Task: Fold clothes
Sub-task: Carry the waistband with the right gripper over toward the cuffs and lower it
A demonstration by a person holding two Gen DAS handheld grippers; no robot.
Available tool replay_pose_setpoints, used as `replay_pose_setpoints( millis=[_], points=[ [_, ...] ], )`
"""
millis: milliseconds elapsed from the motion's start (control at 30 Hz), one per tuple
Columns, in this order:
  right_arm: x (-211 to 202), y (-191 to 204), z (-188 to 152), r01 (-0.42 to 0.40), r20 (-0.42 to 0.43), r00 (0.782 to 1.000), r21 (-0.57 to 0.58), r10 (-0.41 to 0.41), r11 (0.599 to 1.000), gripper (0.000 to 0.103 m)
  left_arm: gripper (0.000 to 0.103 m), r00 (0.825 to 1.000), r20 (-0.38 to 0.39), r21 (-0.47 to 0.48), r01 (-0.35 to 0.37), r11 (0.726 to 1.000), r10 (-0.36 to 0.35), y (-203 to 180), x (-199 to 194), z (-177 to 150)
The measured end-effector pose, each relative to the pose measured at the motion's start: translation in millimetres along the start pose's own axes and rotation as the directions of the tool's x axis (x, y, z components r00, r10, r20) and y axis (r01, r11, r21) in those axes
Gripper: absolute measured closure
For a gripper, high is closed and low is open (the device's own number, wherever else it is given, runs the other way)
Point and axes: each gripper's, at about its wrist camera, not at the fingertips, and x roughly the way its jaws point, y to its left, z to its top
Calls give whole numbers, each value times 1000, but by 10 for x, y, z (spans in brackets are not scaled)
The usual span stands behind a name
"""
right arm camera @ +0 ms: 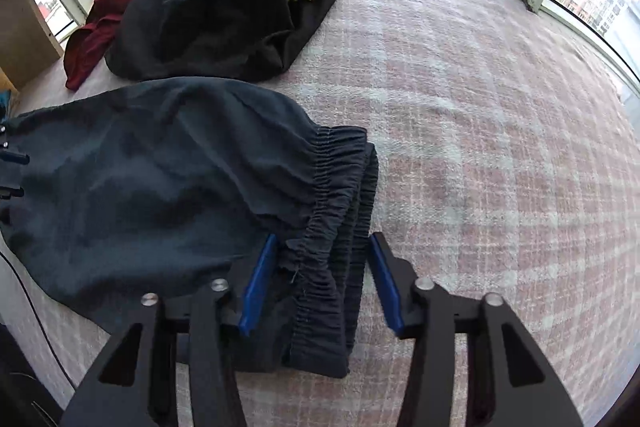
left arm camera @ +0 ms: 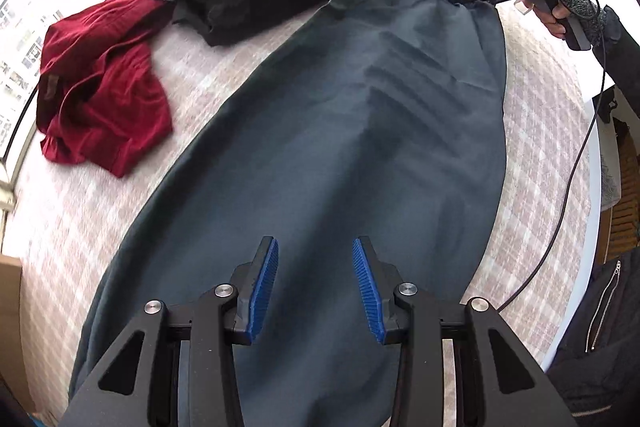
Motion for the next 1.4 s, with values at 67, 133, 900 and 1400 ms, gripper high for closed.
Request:
replay_pose_setpoints(
  millis=[67,133,900,1400],
  points=[
    [-19,-18,15,-41,-12,999,29,42,999,77,62,1000,5,25,2,1000,-3,-60,18,82],
    [-48,-55,21,-62,-7,998,58,62,996,82,61,1000,1,29,0,1000,-1,-75,49,113],
    [-1003,788,357,-416,206,905,235,373,879,93,61,999,51,-179,6,984,4,187,-361,-830],
    [-1616,2776,743,-479,201,866,72,458,875,93,57,981,126,-413,-80,907,144,682,-1077,-2445]
  ],
)
